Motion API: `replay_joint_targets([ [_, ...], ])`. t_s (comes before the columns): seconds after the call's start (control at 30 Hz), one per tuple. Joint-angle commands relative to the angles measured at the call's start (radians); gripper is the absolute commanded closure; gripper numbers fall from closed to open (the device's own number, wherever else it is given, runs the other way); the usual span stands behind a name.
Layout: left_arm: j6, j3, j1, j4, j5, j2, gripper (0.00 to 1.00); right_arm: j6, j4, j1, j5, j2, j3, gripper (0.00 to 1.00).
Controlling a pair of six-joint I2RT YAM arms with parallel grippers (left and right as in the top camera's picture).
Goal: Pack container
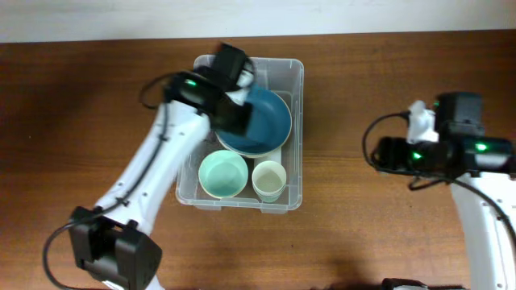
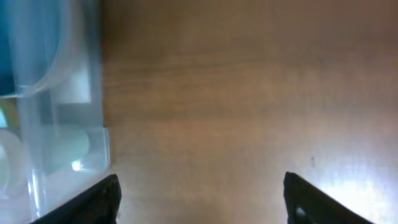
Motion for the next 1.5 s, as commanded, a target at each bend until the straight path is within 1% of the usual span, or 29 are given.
replay_joint_targets([
  [0.0, 0.010, 0.000, 0.135, 0.047, -0.028, -0.030, 0.53, 0.032, 0.113, 0.117, 0.090, 0.009, 0.027, 0.16],
  [0.07, 0.010, 0.000, 0.219, 0.082, -0.026, -0.030, 0.53, 0.042, 0.242, 0.174, 0.098, 0.052, 0.027, 0.13],
  [0.23, 0.064, 0.000, 0.309, 0.101, -0.008, -0.030, 0.51, 0.058, 0.344, 0.217, 0.097, 0.187, 0.027, 0.12],
  [0.27, 0.073, 0.000, 0.330, 0.098, -0.018, -0.030, 0.51, 0.080, 0.384, 0.222, 0.097, 0.257, 0.028, 0.13],
  [0.3, 0.073, 0.000, 0.338, 0.097, -0.019, -0.030, 0.51, 0.090, 0.409, 0.222, 0.100, 0.294, 0.030, 0.17],
  [0.33, 0.073, 0.000, 0.348, 0.097, -0.019, -0.030, 0.51, 0.110, 0.431, 0.222, 0.113, 0.325, 0.034, 0.25],
  [0.37, 0.072, 0.000, 0.357, 0.096, -0.019, -0.030, 0.51, 0.129, 0.458, 0.222, 0.135, 0.360, 0.042, 0.37],
  [0.4, 0.072, 0.000, 0.364, 0.094, -0.018, -0.030, 0.51, 0.136, 0.472, 0.222, 0.148, 0.380, 0.049, 0.52],
  [0.43, 0.068, 0.000, 0.374, 0.089, -0.018, -0.030, 0.51, 0.152, 0.494, 0.222, 0.175, 0.415, 0.069, 0.69],
  [0.47, 0.068, 0.000, 0.387, 0.080, -0.018, -0.030, 0.52, 0.152, 0.508, 0.222, 0.198, 0.465, 0.111, 0.83],
  [0.5, 0.068, 0.000, 0.394, 0.073, -0.018, -0.030, 0.52, 0.152, 0.507, 0.222, 0.202, 0.496, 0.145, 0.88],
  [0.63, 0.068, 0.000, 0.410, 0.051, -0.018, -0.030, 0.53, 0.152, 0.506, 0.223, 0.186, 0.595, 0.270, 0.92],
  [0.67, 0.068, 0.000, 0.413, 0.047, -0.018, -0.030, 0.52, 0.152, 0.506, 0.223, 0.160, 0.618, 0.302, 0.93],
  [0.8, 0.068, 0.000, 0.413, 0.040, -0.018, -0.030, 0.52, 0.153, 0.507, 0.223, 0.001, 0.707, 0.401, 0.91],
  [0.93, 0.068, 0.000, 0.413, 0.041, -0.018, -0.030, 0.53, 0.167, 0.507, 0.226, -0.049, 0.742, 0.409, 0.90],
  [1.07, 0.068, 0.000, 0.413, 0.041, -0.018, -0.030, 0.53, 0.117, 0.514, 0.231, -0.185, 0.761, 0.409, 0.90],
  [1.23, 0.068, 0.000, 0.413, 0.040, -0.018, -0.030, 0.52, 0.088, 0.522, 0.235, -0.303, 0.761, 0.409, 0.90],
  [1.47, 0.068, 0.000, 0.413, 0.040, -0.018, -0.030, 0.53, 0.068, 0.522, 0.259, -0.395, 0.761, 0.409, 0.89],
])
